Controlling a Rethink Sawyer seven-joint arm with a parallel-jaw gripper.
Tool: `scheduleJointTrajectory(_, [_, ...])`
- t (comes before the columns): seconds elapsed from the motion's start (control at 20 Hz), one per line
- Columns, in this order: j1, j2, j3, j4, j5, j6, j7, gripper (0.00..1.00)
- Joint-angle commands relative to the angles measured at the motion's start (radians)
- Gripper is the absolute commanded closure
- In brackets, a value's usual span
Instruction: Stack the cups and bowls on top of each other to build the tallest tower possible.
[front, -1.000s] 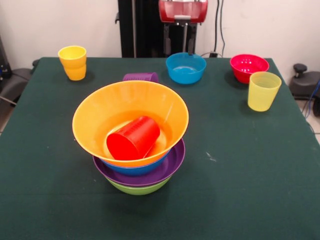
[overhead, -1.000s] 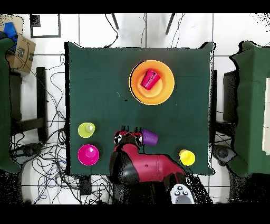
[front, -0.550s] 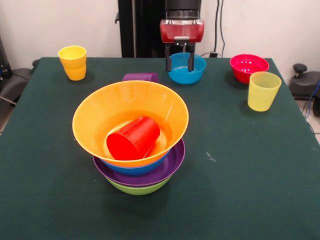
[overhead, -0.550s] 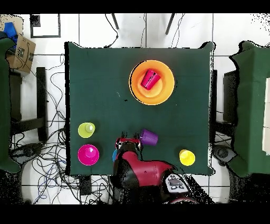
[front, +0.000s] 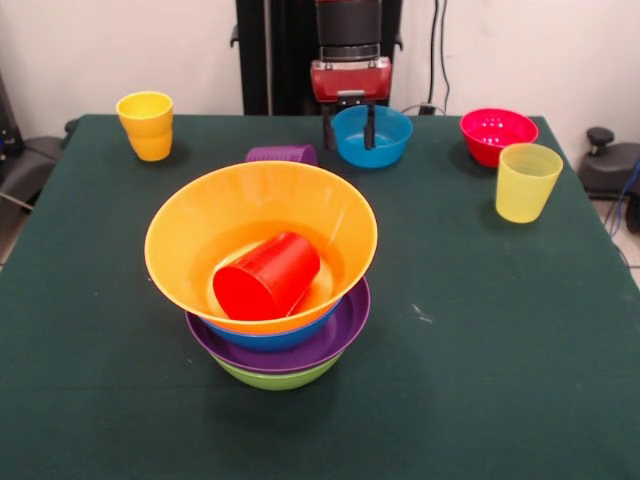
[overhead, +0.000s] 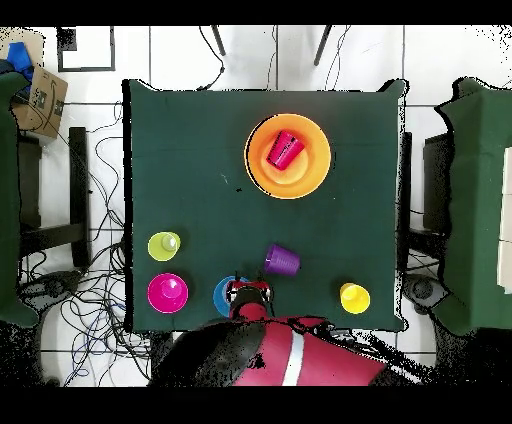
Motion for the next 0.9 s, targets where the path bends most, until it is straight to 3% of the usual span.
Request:
scheduleJointTrajectory(0.05, [-0.059, 0.099, 0.038, -0.154, -0.104, -0.004, 0.074, 0.00])
scheduleJointTrajectory(0.3, [-0.067, 0.153, 0.021, -0.174, -0.124, -0.049, 0.075, 0.00])
scheduleJointTrajectory(0.9, [-0.052, 0.121, 0.009, -0.149, -0.135, -0.034, 0.085, 0.00])
